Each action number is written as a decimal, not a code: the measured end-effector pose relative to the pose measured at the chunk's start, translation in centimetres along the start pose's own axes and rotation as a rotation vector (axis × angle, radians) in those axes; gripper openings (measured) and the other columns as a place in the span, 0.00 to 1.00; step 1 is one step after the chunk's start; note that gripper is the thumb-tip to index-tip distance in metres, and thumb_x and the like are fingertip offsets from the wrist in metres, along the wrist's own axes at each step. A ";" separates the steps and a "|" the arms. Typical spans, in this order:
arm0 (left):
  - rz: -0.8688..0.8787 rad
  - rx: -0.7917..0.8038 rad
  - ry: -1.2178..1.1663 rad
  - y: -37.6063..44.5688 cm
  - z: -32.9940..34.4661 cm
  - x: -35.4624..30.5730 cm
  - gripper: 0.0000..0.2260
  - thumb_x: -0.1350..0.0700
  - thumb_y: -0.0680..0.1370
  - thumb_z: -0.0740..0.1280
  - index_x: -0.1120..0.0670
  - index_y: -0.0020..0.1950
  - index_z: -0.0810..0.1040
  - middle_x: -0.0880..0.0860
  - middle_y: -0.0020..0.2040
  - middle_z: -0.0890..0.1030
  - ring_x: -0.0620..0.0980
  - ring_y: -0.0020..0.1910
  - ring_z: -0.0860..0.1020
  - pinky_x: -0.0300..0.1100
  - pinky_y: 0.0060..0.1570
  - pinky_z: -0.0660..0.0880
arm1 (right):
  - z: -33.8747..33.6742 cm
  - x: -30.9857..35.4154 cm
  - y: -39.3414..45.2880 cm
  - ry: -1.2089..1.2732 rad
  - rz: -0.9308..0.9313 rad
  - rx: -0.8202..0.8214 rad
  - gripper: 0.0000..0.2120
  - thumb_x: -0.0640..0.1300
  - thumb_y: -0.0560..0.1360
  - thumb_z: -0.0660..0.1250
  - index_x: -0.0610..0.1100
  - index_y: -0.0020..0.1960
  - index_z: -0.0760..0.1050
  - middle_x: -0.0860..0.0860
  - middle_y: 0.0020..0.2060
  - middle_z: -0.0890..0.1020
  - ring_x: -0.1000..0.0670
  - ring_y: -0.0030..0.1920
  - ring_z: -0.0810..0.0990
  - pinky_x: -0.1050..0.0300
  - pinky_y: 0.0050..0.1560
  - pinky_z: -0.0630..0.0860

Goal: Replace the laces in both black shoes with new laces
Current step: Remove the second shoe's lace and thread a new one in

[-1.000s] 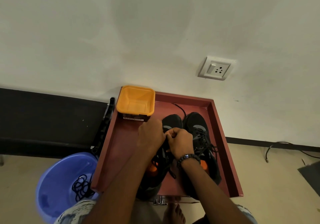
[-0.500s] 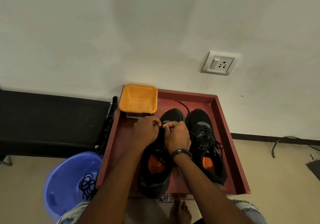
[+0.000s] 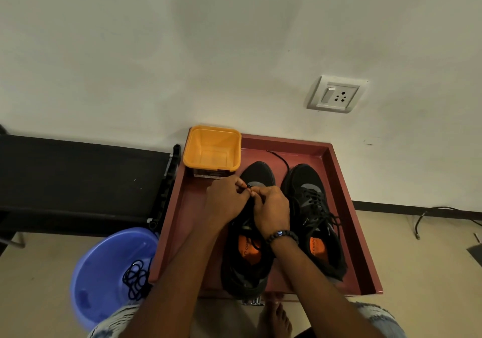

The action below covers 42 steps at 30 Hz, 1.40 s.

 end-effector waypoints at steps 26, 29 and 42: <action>-0.051 -0.150 -0.235 0.3 0.8 1.5 0.04 0.57 0.82 0.64 0.52 0.53 0.78 0.45 0.46 0.79 0.41 0.42 0.77 0.35 0.41 0.71 | -2.3 0.8 0.5 0.167 0.111 0.120 0.05 0.49 0.79 0.65 0.49 0.53 0.73 0.58 0.40 0.81 0.53 0.44 0.79 0.56 0.45 0.74; -0.140 -0.263 -0.594 0.3 -0.9 1.2 0.03 0.58 0.84 0.60 0.50 0.53 0.71 0.50 0.51 0.81 0.44 0.45 0.80 0.39 0.44 0.78 | -3.1 0.8 0.2 0.180 0.089 0.201 0.10 0.52 0.78 0.67 0.49 0.57 0.72 0.59 0.43 0.82 0.58 0.45 0.79 0.58 0.48 0.75; -0.188 -0.422 -1.318 -1.4 -6.3 3.5 0.07 0.59 0.84 0.58 0.57 0.61 0.69 0.54 0.43 0.82 0.48 0.38 0.83 0.44 0.44 0.81 | -3.9 3.6 1.4 -0.383 -0.321 0.284 0.20 0.53 0.77 0.68 0.55 0.67 0.73 0.51 0.59 0.74 0.50 0.59 0.74 0.52 0.58 0.75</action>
Point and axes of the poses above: each hand's wrist, its own y-axis towards the middle knuckle, its own z-axis out of the palm, x = y × z, the point moved 1 cm from there along y, towards the middle knuckle
